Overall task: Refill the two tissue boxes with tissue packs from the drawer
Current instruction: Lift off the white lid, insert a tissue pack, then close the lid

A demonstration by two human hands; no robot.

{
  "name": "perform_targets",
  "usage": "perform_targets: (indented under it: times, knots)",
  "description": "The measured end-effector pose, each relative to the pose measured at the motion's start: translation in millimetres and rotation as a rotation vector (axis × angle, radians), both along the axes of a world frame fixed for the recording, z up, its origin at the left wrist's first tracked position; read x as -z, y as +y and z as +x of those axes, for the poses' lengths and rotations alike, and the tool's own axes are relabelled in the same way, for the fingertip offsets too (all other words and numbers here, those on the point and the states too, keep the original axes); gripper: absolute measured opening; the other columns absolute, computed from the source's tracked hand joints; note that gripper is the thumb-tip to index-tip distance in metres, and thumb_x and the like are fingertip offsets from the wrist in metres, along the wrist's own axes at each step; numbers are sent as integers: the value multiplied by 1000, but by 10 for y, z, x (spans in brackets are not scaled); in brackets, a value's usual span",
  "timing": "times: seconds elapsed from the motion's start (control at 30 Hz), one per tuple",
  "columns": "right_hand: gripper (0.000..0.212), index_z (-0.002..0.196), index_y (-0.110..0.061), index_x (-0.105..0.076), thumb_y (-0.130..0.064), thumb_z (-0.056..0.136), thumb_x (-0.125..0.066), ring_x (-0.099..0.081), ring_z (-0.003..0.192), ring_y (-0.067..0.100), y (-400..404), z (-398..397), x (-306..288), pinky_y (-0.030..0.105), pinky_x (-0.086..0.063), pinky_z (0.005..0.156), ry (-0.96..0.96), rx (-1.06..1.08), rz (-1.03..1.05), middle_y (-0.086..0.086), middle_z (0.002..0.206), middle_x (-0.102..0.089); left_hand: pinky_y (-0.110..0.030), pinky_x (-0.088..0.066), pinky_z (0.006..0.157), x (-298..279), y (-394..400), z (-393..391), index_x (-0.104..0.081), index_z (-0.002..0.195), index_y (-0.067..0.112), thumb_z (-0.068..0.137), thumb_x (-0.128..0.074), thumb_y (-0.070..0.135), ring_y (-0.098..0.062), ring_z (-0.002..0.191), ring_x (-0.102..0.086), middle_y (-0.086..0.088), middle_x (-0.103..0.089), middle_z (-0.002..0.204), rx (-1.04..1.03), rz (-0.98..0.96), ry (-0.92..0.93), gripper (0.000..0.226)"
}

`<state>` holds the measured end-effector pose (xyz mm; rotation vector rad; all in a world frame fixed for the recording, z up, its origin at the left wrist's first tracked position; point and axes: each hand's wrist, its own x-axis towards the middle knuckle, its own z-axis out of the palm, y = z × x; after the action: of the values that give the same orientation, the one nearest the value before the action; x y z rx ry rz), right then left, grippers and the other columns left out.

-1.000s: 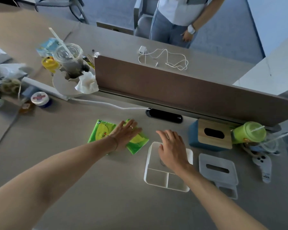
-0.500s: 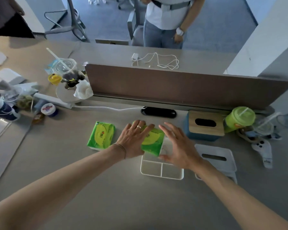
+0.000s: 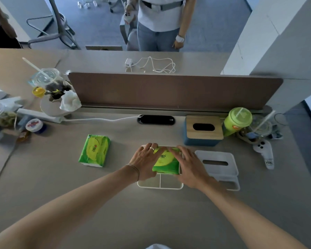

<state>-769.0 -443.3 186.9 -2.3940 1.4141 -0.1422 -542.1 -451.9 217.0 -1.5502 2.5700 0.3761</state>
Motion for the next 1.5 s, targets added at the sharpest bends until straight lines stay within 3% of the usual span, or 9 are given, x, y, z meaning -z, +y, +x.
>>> perform_targets:
  times: [0.1,0.27,0.47,0.6,0.7,0.87,0.97,1.07,1.5]
  knots:
    - [105,151,-25,-28,-36,67,-88,-47,131,34,-25,40,77,52,-49,103,16,6,8,16,148,-39,-39,-47,96,20,-28,3,-31,150,27,63,-77,43,-29,121,-47,-8,-46,137,-13,27,-37,100]
    - [116,153,-27,-24,-54,61,-89,-40,138,37,-17,43,137,53,-41,111,22,-18,16,17,153,-37,-42,-45,97,42,7,-66,-35,147,30,64,-73,50,-29,119,-48,-7,-48,135,-34,11,-45,94]
    - [94,159,-29,-18,-76,85,-53,-28,147,30,41,-503,33,51,-34,114,-71,135,37,10,164,-25,-40,-44,94,-65,-75,-583,-46,140,29,74,-64,58,-26,117,-52,-4,-54,131,-17,-92,46,75]
    - [71,154,-26,-30,-53,95,-56,-40,139,32,103,-1111,95,49,-42,108,-57,312,61,7,158,-34,-41,-42,95,-20,-125,-1138,-54,132,24,78,-64,51,-27,119,-50,-7,-56,132,80,-65,13,61]
    - [65,151,-23,-36,-34,93,-64,-39,141,28,169,-1454,138,47,-44,108,-11,341,71,5,155,-36,-40,-41,93,120,-145,-1562,-58,128,25,85,-61,44,-25,118,-51,-5,-60,128,121,0,-38,47]
    - [60,143,-24,-48,-20,86,-68,-45,131,29,228,-1783,202,43,-47,104,19,367,111,3,148,-41,-42,-43,97,413,-189,-2036,-50,140,21,90,-65,40,-30,117,-54,-10,-57,129,114,166,-183,55]
    - [57,141,-23,-52,-17,86,-68,-47,130,29,201,-1872,281,44,-48,103,5,381,118,3,146,-44,-44,-45,97,552,-210,-2190,-42,145,22,89,-68,41,-31,119,-54,-11,-56,130,73,239,-214,65]
    - [54,140,-22,-52,-16,88,-67,-45,131,27,199,-1886,351,43,-48,103,-41,391,124,2,147,-44,-43,-48,95,668,-262,-2263,-48,138,20,87,-69,40,-30,116,-57,-9,-60,126,34,273,-230,58]
    - [52,133,-17,-60,-18,83,-75,-54,122,24,256,-1908,254,42,-50,99,-52,301,62,2,127,-64,-40,-49,88,479,-298,-2148,-53,125,15,88,-66,45,-26,108,-59,-6,-62,121,198,110,-187,49]
